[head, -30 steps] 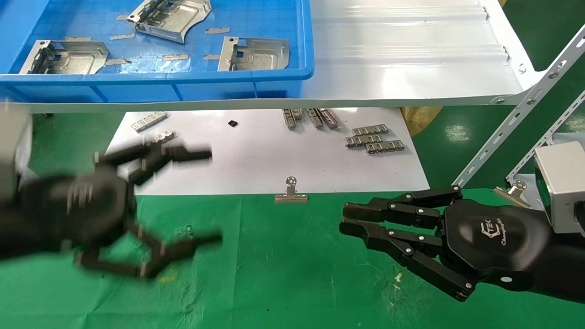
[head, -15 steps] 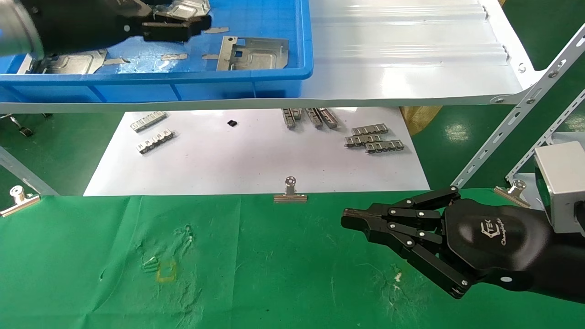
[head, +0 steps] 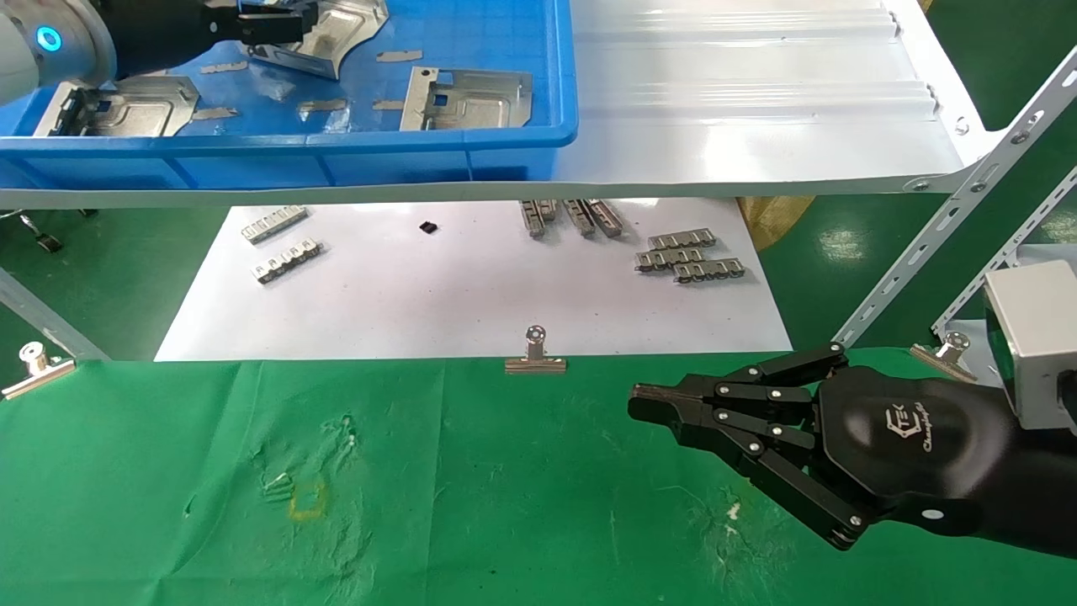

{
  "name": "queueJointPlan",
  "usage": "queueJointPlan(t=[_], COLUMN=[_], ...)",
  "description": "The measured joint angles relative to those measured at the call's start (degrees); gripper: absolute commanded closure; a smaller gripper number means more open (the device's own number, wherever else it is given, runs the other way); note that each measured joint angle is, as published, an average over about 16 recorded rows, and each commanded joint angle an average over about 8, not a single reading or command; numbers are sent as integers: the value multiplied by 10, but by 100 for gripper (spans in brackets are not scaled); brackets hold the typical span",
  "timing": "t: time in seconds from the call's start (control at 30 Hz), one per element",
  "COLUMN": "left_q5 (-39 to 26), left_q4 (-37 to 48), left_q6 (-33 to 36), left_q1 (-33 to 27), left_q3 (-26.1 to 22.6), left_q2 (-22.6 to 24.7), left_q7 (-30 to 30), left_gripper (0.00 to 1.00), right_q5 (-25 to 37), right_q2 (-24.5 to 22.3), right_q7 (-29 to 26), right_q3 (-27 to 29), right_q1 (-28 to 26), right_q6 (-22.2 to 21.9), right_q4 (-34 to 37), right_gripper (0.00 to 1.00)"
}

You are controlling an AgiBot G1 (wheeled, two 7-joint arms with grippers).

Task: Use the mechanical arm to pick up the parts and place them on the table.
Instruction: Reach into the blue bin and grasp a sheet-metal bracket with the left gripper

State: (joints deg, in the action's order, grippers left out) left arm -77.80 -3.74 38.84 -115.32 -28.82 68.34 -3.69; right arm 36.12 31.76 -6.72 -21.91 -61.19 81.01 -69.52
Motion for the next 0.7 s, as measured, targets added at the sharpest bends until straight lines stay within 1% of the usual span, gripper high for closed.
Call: queueJointPlan(t=[0.3, 0.7], left_q5=[1, 6], left_q4=[29, 36], left_q6=[-17, -11], left_q1=[-8, -8], left_q3=[1, 5], left_q2=[9, 9], left_q7=[-7, -11], left_gripper=[100, 100], right_q5=[0, 0], right_q2=[0, 0], right_q7=[0, 0], right_q3=[0, 0], right_q1=[0, 0], right_q6=[0, 0], right_q4=[0, 0], right_gripper=[100, 100])
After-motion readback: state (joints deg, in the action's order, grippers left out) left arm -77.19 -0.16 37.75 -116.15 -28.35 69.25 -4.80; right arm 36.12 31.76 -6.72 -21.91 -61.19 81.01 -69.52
